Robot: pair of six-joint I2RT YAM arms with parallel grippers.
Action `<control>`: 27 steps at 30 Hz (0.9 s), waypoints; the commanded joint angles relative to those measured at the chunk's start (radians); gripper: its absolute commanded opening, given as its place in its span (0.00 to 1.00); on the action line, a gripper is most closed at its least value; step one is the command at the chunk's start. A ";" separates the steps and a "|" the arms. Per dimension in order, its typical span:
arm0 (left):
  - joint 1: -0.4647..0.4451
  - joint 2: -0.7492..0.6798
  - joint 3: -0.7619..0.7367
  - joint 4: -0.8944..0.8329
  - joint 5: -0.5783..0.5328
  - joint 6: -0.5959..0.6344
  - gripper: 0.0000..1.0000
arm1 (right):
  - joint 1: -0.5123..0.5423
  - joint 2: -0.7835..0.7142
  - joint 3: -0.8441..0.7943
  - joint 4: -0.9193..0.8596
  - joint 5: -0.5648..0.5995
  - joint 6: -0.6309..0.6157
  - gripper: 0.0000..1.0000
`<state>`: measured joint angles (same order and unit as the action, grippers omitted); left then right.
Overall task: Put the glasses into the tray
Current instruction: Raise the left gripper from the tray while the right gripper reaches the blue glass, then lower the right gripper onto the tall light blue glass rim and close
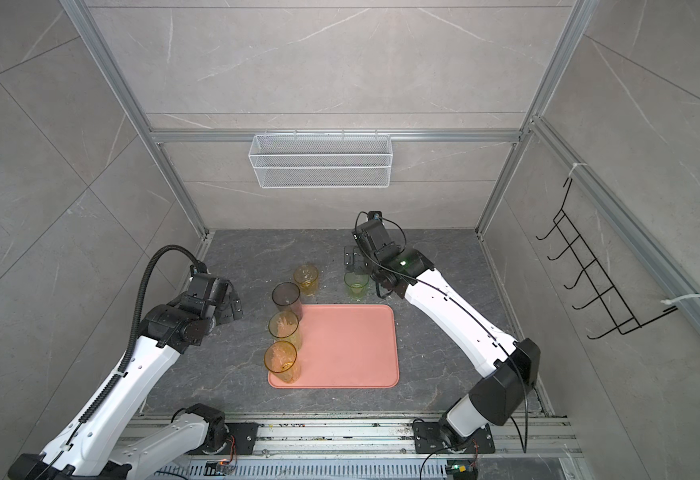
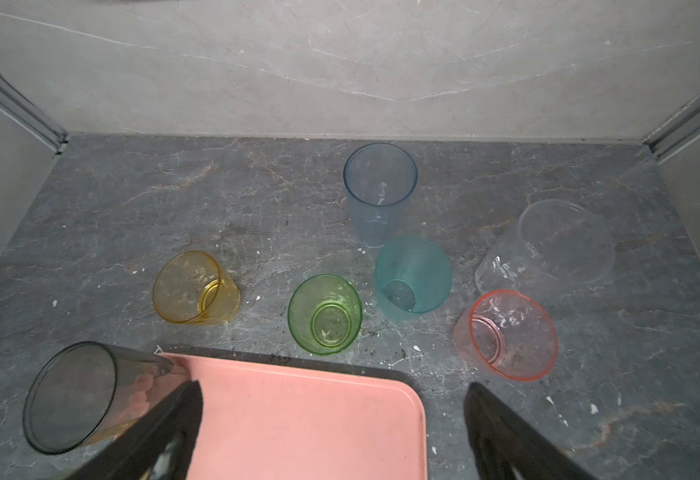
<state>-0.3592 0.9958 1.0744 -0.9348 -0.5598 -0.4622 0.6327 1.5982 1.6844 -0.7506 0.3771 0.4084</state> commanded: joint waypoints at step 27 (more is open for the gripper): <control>0.025 -0.038 -0.099 0.081 0.217 0.158 1.00 | -0.247 0.600 0.553 -0.053 -0.116 0.055 0.98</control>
<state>-0.3454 0.9531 0.9699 -0.8635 -0.3546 -0.3202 0.3851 2.1506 2.1658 -0.7685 0.2718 0.4366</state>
